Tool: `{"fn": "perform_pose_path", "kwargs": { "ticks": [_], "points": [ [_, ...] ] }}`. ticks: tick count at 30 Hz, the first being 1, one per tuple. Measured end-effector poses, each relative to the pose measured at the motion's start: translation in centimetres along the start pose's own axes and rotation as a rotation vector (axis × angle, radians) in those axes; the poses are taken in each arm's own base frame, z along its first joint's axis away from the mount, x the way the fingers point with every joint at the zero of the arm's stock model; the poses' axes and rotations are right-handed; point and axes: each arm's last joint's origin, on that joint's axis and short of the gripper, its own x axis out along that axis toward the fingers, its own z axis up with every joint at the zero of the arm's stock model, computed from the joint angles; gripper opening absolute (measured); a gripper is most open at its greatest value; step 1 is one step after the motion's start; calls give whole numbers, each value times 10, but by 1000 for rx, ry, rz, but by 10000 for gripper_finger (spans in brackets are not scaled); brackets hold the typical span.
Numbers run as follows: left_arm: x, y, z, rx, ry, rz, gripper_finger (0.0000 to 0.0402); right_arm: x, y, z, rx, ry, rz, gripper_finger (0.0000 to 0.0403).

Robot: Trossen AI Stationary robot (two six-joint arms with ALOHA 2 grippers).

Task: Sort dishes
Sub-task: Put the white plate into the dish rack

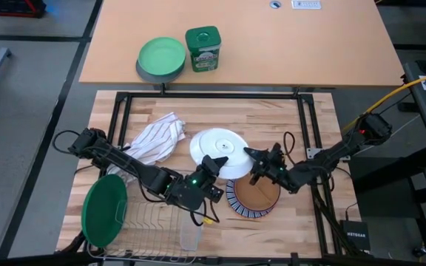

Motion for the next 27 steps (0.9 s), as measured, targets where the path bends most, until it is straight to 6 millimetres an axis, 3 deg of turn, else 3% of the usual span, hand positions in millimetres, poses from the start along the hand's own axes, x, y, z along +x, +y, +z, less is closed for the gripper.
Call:
{"fn": "perform_pose_path", "kwargs": {
  "ticks": [10, 27],
  "points": [
    [-5, -2, 2, 21, -24, -9, 48, 6, -11, 7, -136, 38, -96, 152],
    [-5, -2, 3, 8, -31, -10, 48, 6, -13, 8, -168, 33, -116, 152]
  ]
}}
